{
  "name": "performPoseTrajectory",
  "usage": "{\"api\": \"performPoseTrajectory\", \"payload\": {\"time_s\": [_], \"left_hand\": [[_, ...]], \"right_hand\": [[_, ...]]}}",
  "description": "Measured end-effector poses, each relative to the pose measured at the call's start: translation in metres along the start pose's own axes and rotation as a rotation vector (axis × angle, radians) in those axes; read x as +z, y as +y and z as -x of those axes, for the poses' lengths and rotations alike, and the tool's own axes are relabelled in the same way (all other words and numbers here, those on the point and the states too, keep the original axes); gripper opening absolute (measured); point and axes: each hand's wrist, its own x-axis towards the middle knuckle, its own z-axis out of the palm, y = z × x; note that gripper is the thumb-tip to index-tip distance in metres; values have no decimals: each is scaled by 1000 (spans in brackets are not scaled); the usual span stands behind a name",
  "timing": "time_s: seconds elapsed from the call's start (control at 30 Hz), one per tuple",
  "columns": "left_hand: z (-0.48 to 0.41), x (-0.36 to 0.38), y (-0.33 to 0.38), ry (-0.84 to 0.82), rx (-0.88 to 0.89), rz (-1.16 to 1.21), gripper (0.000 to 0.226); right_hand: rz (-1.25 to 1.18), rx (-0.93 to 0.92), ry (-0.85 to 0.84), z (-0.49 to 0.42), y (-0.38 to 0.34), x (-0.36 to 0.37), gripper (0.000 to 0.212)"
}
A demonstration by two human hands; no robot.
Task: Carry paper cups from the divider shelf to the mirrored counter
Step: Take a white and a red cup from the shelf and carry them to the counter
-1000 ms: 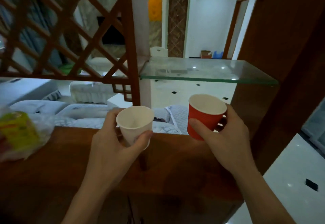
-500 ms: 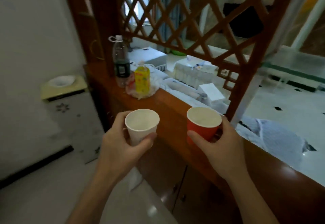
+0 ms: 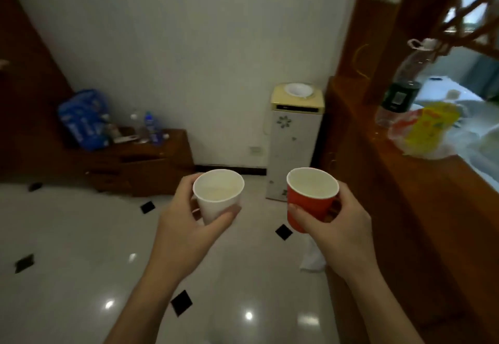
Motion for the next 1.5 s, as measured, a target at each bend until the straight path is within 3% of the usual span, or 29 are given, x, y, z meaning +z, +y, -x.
{"api": "performPoseTrajectory", "payload": {"time_s": [0.1, 0.37, 0.6, 0.77, 0.97, 1.23, 1.5], "left_hand": [[4, -52, -20, 114, -53, -42, 58], [-5, -193, -89, 357, -170, -151, 67], [-28, -330, -147, 507, -231, -237, 73], [-33, -413, -188, 619, -276, -241, 62], [-48, -481, -234, 739, -311, -274, 58], [-113, -561, -308, 840, -361, -321, 54], [-208, -651, -370, 974, -392, -392, 69]], "right_hand": [[-33, -35, -121, -11, -18, 59, 81], [-116, -139, -374, -33, -69, 244, 75], [-168, -210, -516, -47, -127, 408, 67], [-180, -212, -576, -64, -156, 497, 68], [-179, -241, -669, -86, -176, 594, 88], [-237, -301, -745, -142, -191, 741, 75], [-299, -350, -879, -222, -235, 899, 80]]}}
